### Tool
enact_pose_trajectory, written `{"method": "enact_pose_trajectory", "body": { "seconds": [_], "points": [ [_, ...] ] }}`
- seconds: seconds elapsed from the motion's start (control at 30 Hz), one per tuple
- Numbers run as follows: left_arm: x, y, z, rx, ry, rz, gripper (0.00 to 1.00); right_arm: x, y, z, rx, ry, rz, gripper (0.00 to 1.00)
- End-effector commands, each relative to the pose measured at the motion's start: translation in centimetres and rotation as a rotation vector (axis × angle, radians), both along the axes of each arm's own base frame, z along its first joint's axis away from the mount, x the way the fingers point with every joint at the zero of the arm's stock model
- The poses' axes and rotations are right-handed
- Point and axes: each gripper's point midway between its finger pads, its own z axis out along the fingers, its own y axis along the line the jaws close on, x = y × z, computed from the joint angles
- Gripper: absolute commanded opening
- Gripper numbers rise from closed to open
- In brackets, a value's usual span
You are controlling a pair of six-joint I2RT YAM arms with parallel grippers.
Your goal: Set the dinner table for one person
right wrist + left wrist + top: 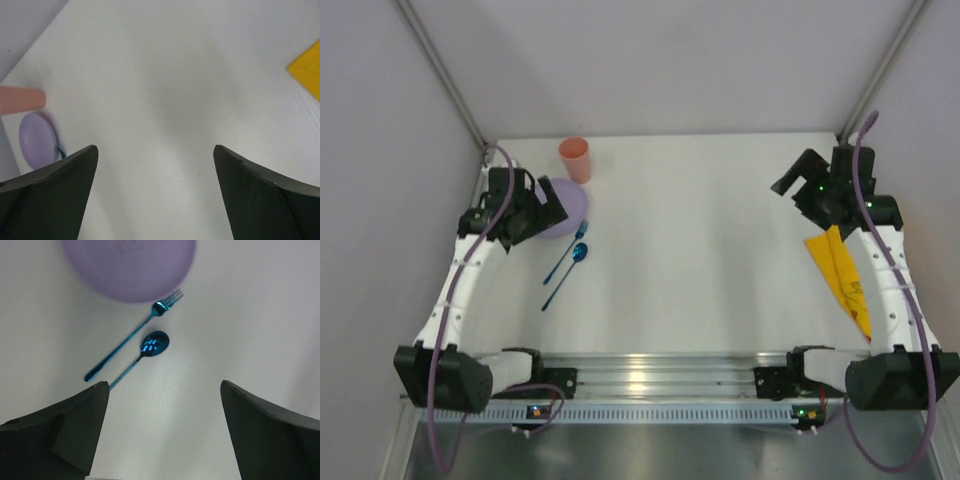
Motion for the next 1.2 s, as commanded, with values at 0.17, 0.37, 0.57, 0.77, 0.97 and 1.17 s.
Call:
{"method": "enact_pose_trajectory", "body": {
  "seconds": [0.17, 0.37, 0.57, 0.77, 0.97, 1.17],
  "points": [
    [-4.2, -5.3, -0.6, -0.182, -0.12, -0.264, 0.99, -0.3, -10.5, -5.2, -0.216, 0.277, -0.264, 1.0],
    [-4.3, -3.5, -0.5, -0.111, -0.081, -0.179, 0.98, 0.4, -13.2, -11.2, -0.136, 0.43, -0.323, 0.99],
    [-4.4, -3.6, -0.6, -0.108, -0.088, -0.202, 0.96, 1.4, -13.9, -16.1, -0.117, 0.54, -0.304, 0.92],
    [-4.4, -3.6, -0.8, -0.101, -0.083, -0.201, 0.96, 2.0, -14.1, -18.9, -0.118, 0.581, -0.284, 0.87],
    [-4.7, -3.5, -1.7, -0.101, -0.052, -0.198, 0.94, 3.0, -14.7, -20.8, -0.135, 0.613, -0.274, 0.82],
    [-4.8, -3.4, -1.6, -0.095, -0.055, -0.191, 0.94, 3.8, -15.6, -22.4, -0.14, 0.64, -0.278, 0.68]
  ]
}}
